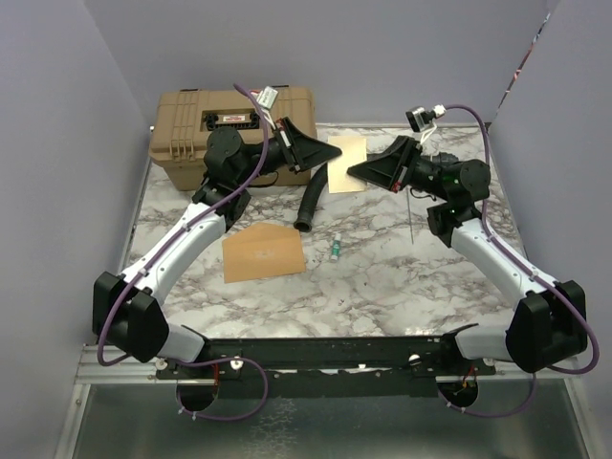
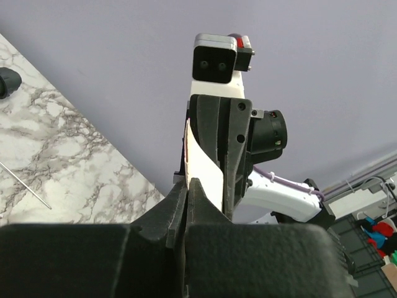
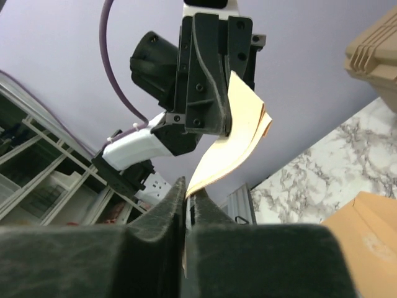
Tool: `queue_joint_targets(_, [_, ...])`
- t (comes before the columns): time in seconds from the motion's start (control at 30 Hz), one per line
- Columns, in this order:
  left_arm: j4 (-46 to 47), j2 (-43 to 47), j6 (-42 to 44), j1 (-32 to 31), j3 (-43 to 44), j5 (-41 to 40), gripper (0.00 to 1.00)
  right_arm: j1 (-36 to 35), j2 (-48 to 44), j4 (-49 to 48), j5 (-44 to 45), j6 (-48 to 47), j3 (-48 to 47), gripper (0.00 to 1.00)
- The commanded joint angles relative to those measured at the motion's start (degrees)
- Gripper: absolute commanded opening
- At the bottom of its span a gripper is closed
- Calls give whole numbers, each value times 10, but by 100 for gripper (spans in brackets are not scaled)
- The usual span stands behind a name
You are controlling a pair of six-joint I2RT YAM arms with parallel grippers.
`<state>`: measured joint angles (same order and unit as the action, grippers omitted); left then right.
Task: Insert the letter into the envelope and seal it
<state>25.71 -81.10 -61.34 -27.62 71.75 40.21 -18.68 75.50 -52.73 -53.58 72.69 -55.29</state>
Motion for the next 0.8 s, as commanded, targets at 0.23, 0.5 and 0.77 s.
queue_joint_targets(0.23, [-322,127,203,4,-68,-258,99,-1,-21,416,147,-253,-41,1])
queue_joint_targets(0.5, [-578,174,140,35,-207,-554,99,-2,-26,577,230,-371,-26,1])
queue_joint_targets(0.77, [-453,127,164,87,-302,-538,99,-3,12,590,237,-401,-10,0])
